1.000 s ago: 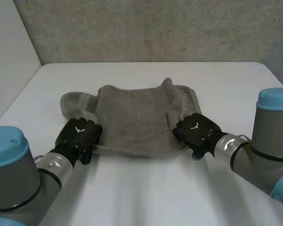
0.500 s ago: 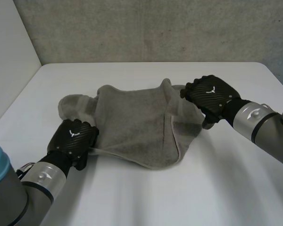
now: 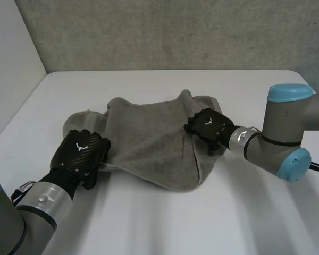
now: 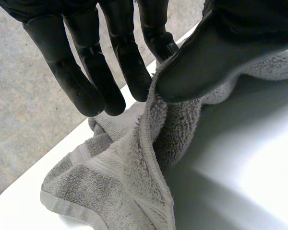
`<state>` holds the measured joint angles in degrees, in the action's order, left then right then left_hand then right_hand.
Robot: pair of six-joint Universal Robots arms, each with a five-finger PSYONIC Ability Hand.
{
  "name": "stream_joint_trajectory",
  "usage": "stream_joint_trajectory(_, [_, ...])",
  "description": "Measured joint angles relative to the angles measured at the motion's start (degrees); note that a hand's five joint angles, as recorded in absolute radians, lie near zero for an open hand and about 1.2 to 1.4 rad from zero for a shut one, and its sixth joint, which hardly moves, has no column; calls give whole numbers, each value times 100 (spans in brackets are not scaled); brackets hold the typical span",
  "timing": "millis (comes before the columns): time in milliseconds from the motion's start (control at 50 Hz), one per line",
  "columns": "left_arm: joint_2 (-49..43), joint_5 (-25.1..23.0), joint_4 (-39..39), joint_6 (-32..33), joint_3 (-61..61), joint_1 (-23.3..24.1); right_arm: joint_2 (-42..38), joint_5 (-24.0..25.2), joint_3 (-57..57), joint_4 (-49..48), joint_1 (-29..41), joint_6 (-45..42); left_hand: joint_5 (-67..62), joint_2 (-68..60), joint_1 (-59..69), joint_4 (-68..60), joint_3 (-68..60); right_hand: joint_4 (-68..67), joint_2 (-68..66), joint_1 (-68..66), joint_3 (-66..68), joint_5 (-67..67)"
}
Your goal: Fold the towel.
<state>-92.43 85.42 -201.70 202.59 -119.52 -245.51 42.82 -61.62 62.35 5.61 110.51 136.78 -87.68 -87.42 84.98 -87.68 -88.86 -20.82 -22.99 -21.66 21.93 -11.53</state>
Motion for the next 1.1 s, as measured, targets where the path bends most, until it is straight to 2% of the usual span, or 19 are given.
stream_joint_trajectory(140, [-12,-2,-114,0,-9,1,-170,-62,-49,2,16,-16,0,0,0,0,0,-412,-130,-304,267,-439])
stream_joint_trajectory(240, [-22,0,-140,0,-5,3,-150,-168,-37,1,12,-17,0,0,0,0,0,-2113,-1960,-2078,2006,-2073])
stream_joint_trajectory(300, [-26,1,-143,0,-3,3,-108,-220,-15,1,6,-18,0,0,0,0,0,-2460,-2275,-2388,2357,-2376])
stream_joint_trajectory(720, [-69,1,-186,0,-17,-13,2,-285,301,1,-64,-4,1,0,0,0,0,-2415,-2232,-2306,2280,-2324])
stream_joint_trajectory(820, [-73,1,-186,-2,-19,-15,65,-298,425,-6,-71,19,1,-38,34,-41,-43,-3369,-3155,-3204,3259,-3277])
stream_joint_trajectory(880, [-73,1,-186,-2,-20,-15,78,-300,441,-8,-71,22,1,-1128,748,-1462,-1411,-3193,-2986,-3076,3081,-3089])
stream_joint_trajectory(960, [-73,1,-186,-2,-20,-15,65,-298,423,-6,-71,18,1,-1527,736,-1625,-1713,-3125,-2941,-3032,3019,-3029])
stream_joint_trajectory(980, [-172,4,-226,-9,153,-1,993,-415,1257,-351,-103,852,1,-1553,737,-1625,-1764,-3119,-2944,-3036,2994,-3012])
stream_joint_trajectory(1000, [-177,4,-228,-10,160,0,1003,-422,1290,-366,-103,885,-11,-1531,741,-1596,-1728,-3085,-2907,-3001,2964,-2974])
stream_joint_trajectory(1040, [-205,3,-239,-15,201,4,1060,-459,1492,-452,-102,1083,-30,-602,729,-579,-584,-2575,-2359,-2454,2432,-2445])
stream_joint_trajectory(1100, [-240,3,-253,-23,251,8,1097,-502,1703,-564,-92,1296,-29,-322,729,-295,-322,-2508,-2316,-2349,2359,-2346])
